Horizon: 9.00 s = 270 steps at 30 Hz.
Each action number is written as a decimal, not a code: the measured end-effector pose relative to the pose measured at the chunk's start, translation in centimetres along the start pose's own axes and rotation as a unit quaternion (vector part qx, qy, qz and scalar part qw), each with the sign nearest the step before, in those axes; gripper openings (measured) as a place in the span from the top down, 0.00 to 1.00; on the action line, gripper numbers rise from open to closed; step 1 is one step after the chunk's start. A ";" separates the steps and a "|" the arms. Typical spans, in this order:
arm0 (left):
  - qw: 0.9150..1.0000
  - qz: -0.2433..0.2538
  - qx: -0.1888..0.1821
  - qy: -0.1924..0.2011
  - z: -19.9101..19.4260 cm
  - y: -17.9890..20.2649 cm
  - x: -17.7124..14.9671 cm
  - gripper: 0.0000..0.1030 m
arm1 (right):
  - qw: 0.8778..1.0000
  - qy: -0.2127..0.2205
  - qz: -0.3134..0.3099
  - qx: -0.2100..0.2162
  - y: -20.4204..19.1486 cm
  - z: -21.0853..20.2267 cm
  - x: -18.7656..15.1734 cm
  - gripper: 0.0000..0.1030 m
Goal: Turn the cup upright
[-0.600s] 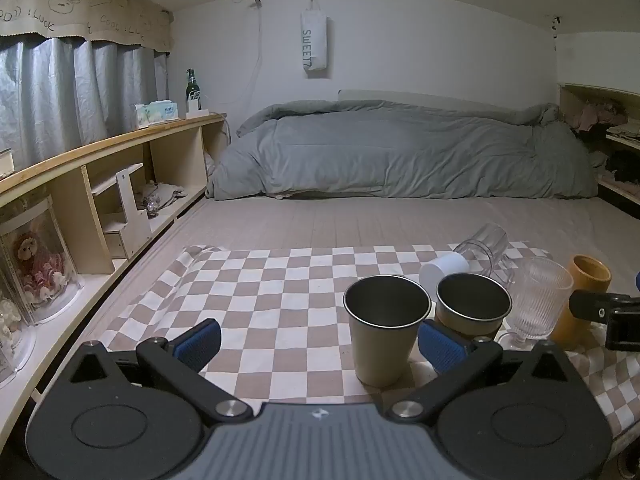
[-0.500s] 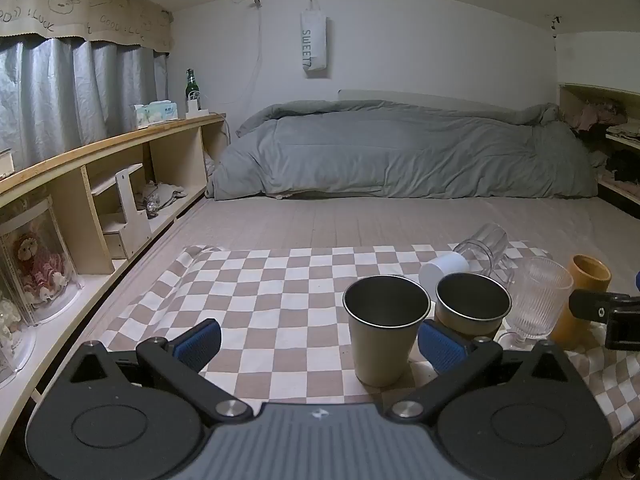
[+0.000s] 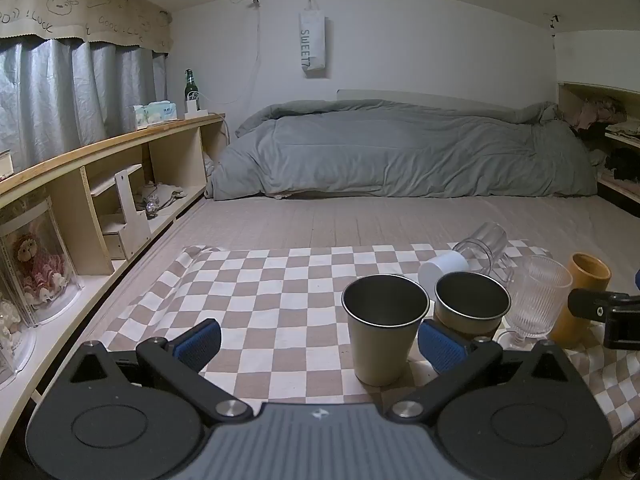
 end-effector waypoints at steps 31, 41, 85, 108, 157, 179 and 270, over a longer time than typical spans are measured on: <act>1.000 0.001 0.001 0.000 0.0 0.0 0.0 0.00 | 1.000 -0.001 -0.001 -0.001 -0.1 0.0 0.0 0.00; 1.000 0.001 0.001 0.000 0.0 0.0 0.0 0.00 | 1.000 -0.001 -0.001 -0.001 -0.1 0.0 0.0 0.00; 1.000 0.009 -0.014 0.010 -0.3 0.1 0.8 0.00 | 1.000 0.000 0.001 -0.001 -0.1 0.1 0.0 0.00; 0.981 0.095 -0.166 -0.022 10.2 2.9 10.5 0.00 | 0.999 0.022 0.026 0.015 0.1 1.9 1.6 0.00; 0.921 0.241 -0.220 -0.215 29.6 8.8 11.0 0.38 | 0.994 -0.038 0.100 0.009 4.5 8.1 1.1 0.00; 0.950 0.029 -0.146 -0.276 19.4 -8.9 -0.5 0.38 | 0.998 -0.010 0.044 0.045 -1.8 5.8 1.0 0.00; 0.981 -0.049 -0.081 -0.167 13.6 -19.0 -6.7 0.25 | 0.985 0.021 0.005 0.170 -25.7 13.1 -6.2 0.39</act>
Point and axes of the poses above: each gripper's, at about its wrist camera, not at the fingertips, and z roughly the way its jaws point, y to its right, x to its top, the point moved 5 cm from there along z, roughly the way its jaws point, and after that the axes turned 3 degrees about -x, right-handed, at the moved point
